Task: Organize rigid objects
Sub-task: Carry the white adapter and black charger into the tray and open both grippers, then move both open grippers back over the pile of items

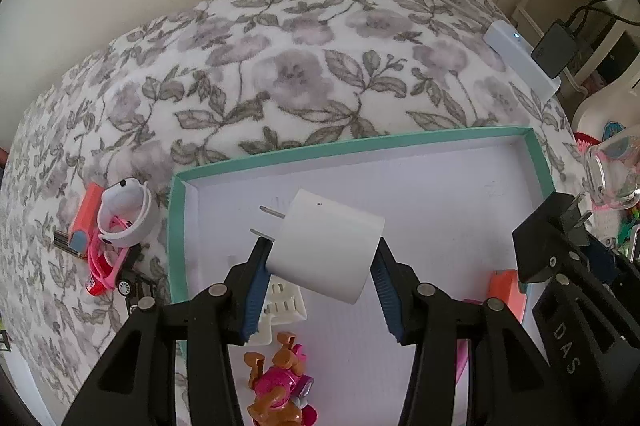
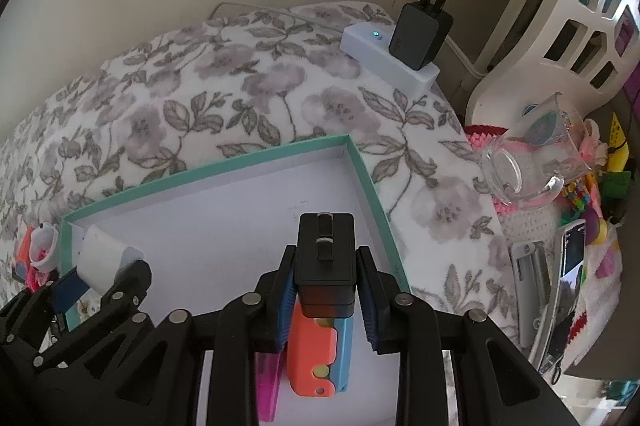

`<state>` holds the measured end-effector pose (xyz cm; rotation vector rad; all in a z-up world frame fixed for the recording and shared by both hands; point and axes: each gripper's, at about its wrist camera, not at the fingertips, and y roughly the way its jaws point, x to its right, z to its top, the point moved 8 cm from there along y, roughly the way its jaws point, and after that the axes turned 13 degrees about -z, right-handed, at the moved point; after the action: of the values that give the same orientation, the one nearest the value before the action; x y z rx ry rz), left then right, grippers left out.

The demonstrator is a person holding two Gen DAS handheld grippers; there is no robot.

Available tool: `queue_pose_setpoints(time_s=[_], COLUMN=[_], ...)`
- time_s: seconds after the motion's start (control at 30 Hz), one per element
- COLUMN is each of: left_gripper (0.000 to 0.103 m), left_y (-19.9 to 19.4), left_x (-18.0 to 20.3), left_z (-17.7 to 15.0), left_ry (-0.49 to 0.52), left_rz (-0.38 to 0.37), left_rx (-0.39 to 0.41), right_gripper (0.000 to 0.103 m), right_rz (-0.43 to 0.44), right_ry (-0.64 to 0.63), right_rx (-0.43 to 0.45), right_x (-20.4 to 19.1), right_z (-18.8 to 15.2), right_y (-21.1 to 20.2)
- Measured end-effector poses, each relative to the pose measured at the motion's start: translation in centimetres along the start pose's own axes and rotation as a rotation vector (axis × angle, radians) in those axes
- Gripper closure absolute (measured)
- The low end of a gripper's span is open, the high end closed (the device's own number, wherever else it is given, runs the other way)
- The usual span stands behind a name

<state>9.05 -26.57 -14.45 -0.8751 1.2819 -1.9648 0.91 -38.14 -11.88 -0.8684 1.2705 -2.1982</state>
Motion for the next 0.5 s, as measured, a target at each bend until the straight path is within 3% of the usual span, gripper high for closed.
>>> queue_pose_setpoints(time_s=[0.1, 0.2, 0.5], left_gripper=[0.051, 0.045, 0.044], left_y=[-0.3, -0.7, -1.5], left_x=[-0.1, -0.1, -1.8], left_z=[0.2, 0.4, 0.4], left_ry=[0.000, 0.006, -0.043], left_rz=[-0.002, -0.008, 0.012], left_rx=[0.015, 0.025, 0.022], right_gripper=[0.073, 0.072, 0.051], right_rz=[-0.005, -0.013, -0.023], right_ry=[-0.008, -0.011, -0.021], right_rx=[-0.009, -0.012, -0.019], right_x=[-0.2, -0.2, -0.4], right_z=[-0.1, -0.2, -0.2], right_y=[0.2, 0.2, 0.2])
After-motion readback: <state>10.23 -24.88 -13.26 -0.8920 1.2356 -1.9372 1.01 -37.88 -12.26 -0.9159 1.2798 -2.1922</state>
